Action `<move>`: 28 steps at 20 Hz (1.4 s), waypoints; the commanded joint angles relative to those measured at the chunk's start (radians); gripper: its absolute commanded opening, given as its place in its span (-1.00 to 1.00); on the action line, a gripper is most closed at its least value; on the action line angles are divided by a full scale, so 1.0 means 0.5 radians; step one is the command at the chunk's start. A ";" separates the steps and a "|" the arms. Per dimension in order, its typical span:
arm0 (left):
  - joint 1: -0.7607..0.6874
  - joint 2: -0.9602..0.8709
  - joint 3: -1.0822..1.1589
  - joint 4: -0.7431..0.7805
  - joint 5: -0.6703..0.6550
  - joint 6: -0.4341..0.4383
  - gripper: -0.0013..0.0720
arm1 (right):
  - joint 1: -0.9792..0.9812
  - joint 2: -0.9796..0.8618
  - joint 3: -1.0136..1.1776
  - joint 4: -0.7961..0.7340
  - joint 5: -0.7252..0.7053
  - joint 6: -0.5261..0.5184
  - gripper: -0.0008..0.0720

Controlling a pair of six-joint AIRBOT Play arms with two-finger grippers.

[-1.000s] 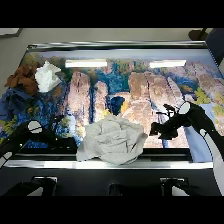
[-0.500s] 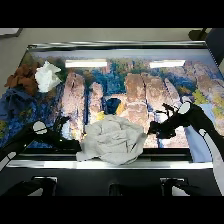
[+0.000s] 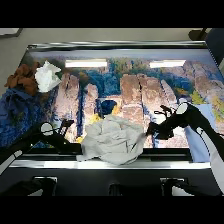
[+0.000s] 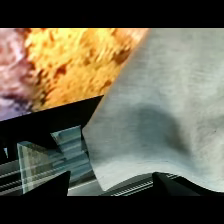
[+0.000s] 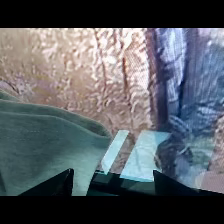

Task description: Fold the shirts.

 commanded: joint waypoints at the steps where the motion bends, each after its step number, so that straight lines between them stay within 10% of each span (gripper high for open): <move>1: -0.101 -0.120 -0.002 -0.005 0.069 -0.018 0.65 | -0.001 -0.089 -0.001 0.024 0.011 -0.056 0.68; 8: -0.103 -0.158 0.005 -0.066 0.244 -0.061 -0.91 | 0.065 -0.093 -0.116 0.079 -0.146 -0.056 0.68; 13: -0.103 -0.065 0.005 -0.065 0.240 -0.062 -0.91 | 0.218 -0.114 -0.188 0.160 -0.490 0.042 0.46; 14: -0.103 -0.022 0.007 -0.058 0.246 -0.062 -0.90 | 0.232 -0.128 -0.187 0.175 -0.506 0.073 0.05; 15: -0.102 0.018 0.016 -0.042 0.245 -0.062 -0.90 | 0.231 -0.133 -0.185 0.201 -0.504 0.076 -0.85; 28: 0.129 0.761 1.563 0.599 0.053 -0.266 -0.91 | 0.224 1.038 0.884 -0.584 -0.329 0.259 -0.84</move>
